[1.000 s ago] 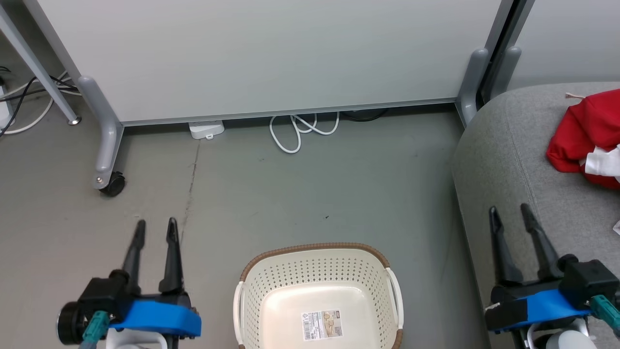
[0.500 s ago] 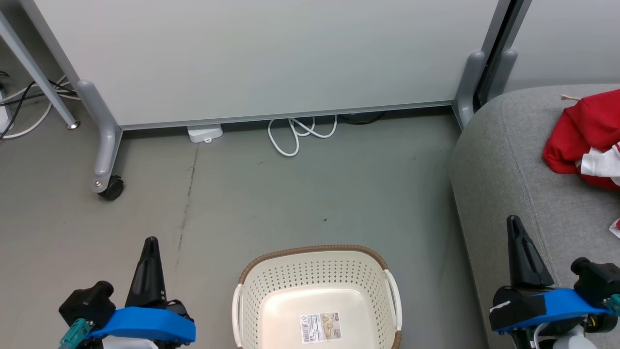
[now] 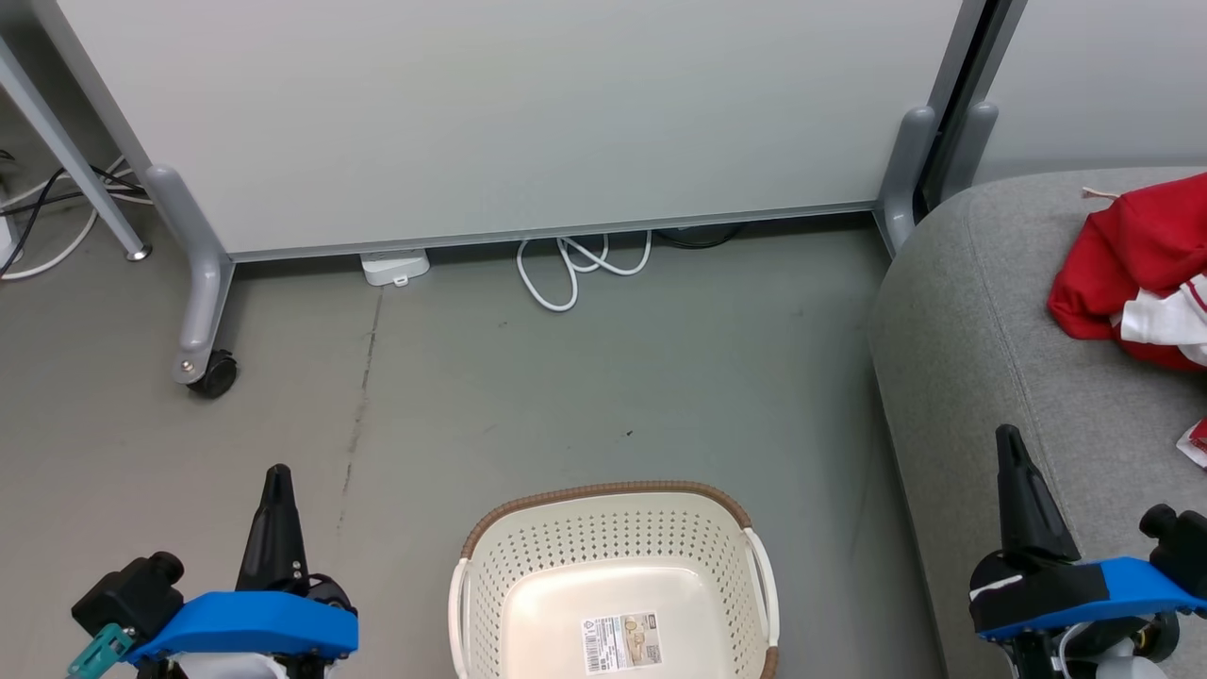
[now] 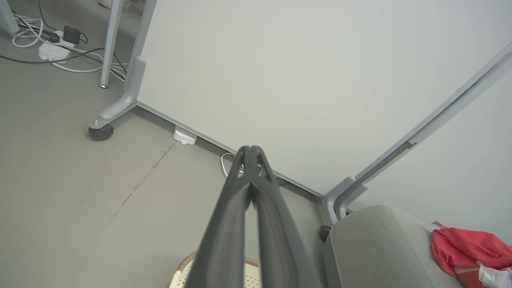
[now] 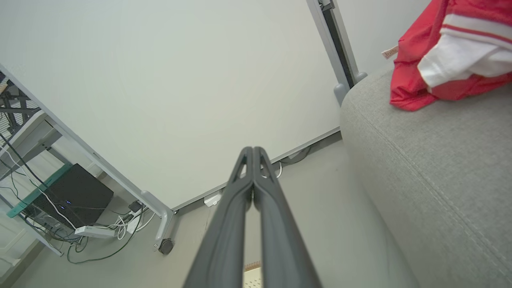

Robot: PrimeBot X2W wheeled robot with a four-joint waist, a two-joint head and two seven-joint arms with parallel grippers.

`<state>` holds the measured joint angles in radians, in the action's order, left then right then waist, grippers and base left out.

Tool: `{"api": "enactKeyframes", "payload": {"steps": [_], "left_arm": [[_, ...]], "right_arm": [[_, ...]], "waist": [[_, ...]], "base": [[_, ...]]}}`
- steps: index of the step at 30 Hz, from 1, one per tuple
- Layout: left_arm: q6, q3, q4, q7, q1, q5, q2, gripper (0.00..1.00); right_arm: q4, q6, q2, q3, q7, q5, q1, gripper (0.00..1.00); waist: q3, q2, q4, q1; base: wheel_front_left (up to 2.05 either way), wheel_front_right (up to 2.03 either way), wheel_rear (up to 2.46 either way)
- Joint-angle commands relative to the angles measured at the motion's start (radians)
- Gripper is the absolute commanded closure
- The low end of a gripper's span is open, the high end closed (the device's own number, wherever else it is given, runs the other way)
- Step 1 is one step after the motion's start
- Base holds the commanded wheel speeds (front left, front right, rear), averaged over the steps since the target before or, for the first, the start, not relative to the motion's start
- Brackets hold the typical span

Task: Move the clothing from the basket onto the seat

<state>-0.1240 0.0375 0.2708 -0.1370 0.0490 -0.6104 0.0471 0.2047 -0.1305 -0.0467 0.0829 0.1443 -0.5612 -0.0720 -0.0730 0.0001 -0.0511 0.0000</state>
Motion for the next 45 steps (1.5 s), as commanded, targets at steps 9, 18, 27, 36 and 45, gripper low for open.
{"api": "enactKeyframes", "payload": {"steps": [9, 18, 27, 36, 45], "left_arm": [[-0.003, 0.016, -0.019, 0.038, 0.035, -0.16, 0.003, 1.0], [-0.004, 0.026, -0.02, 0.069, 0.04, -0.28, 0.004, 1.0], [-0.005, 0.034, -0.022, 0.097, 0.045, -0.389, 0.004, 1.0], [-0.006, 0.04, -0.023, 0.12, 0.048, -0.479, 0.004, 1.0], [-0.007, 0.047, -0.024, 0.144, 0.051, -0.573, 0.004, 1.0]], "right_arm": [[-0.004, 0.0, -0.004, 0.007, -0.041, -0.17, -0.019, 1.0], [0.002, 0.0, -0.004, 0.011, -0.073, -0.296, -0.023, 1.0], [0.007, 0.0, -0.004, 0.014, -0.101, -0.41, -0.027, 1.0], [0.012, 0.0, -0.004, 0.017, -0.125, -0.504, -0.03, 1.0], [0.017, 0.0, -0.005, 0.02, -0.149, -0.602, -0.034, 1.0]], "waist": [[0.007, -0.0001, 0.005, 0.0], [0.013, -0.0001, 0.01, 0.0], [0.02, -0.0001, 0.014, 0.0], [0.025, -0.0001, 0.019, 0.0], [0.032, -0.0001, 0.023, 0.0]], "base": [[0.0, 0.0, 0.0], [0.0, 0.0, 0.0], [0.0, 0.0, 0.0], [0.0, 0.0, 0.0], [0.0, 0.0, 0.0]]}}
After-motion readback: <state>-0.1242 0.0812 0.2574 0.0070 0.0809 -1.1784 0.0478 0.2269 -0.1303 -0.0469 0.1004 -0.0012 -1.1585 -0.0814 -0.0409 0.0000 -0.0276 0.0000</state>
